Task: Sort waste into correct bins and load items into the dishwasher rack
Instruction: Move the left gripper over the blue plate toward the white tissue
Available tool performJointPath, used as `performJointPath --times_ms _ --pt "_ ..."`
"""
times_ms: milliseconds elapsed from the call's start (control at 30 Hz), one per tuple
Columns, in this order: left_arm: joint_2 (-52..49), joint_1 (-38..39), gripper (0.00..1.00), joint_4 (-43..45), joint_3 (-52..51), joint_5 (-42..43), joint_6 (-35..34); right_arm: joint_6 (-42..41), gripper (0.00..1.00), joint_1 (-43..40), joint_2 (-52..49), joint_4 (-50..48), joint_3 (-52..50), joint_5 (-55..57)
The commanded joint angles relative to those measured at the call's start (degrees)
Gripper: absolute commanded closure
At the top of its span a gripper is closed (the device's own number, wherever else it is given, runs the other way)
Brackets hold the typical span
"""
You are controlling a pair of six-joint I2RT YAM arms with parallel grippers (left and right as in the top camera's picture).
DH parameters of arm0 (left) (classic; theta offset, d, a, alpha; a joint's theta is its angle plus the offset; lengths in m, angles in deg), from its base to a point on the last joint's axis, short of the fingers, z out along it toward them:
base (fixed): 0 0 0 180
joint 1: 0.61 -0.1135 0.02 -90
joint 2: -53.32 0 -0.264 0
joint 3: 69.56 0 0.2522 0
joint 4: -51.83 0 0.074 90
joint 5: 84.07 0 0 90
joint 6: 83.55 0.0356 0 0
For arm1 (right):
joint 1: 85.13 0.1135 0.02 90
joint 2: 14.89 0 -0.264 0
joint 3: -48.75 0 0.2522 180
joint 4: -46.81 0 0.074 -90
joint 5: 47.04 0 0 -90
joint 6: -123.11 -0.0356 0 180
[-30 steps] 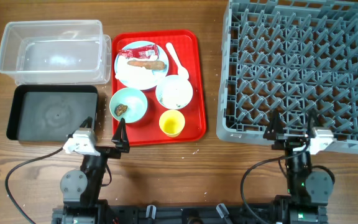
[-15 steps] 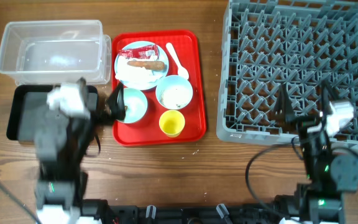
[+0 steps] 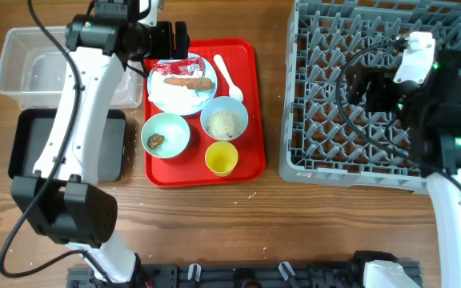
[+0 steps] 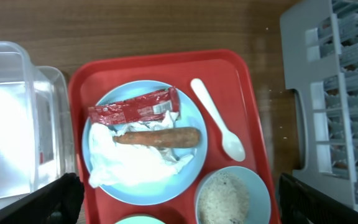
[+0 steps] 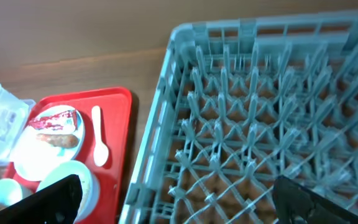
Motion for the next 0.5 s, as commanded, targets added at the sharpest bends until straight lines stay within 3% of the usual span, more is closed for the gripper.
performJointPath --times_ms 0,67,133,200,267,333,467 --pt "-0.02 0.55 0.00 1.18 1.44 3.78 1.07 -5.44 0.00 -0.07 -2.51 1.25 1.27 -2.67" --pt "-1.64 0.63 0.00 1.92 1.44 3.50 -0.79 -5.44 0.00 -0.07 -2.71 1.31 1.09 -2.86" --pt "-4.76 0.63 0.00 2.21 1.44 1.55 -8.83 -5.46 0.00 -0.07 -2.71 1.33 1.11 -2.86" --pt "-9.25 0.63 0.00 1.31 1.44 -3.89 -23.76 -5.46 0.00 -0.07 -2.71 1.95 1.09 -2.84" --pt "-14.19 1.11 0.08 1.36 1.44 -7.10 -34.60 -5.49 0.00 -0.07 -2.71 3.30 1.09 -2.86" --pt "-18.12 2.54 0.25 1.38 1.44 -8.72 -39.08 -5.46 0.00 -0.07 -2.71 4.09 1.09 -2.84" --pt "-22.71 5.73 0.27 3.32 1.33 -13.92 -44.24 -5.49 0.00 -0.07 -2.71 4.11 1.05 -2.84"
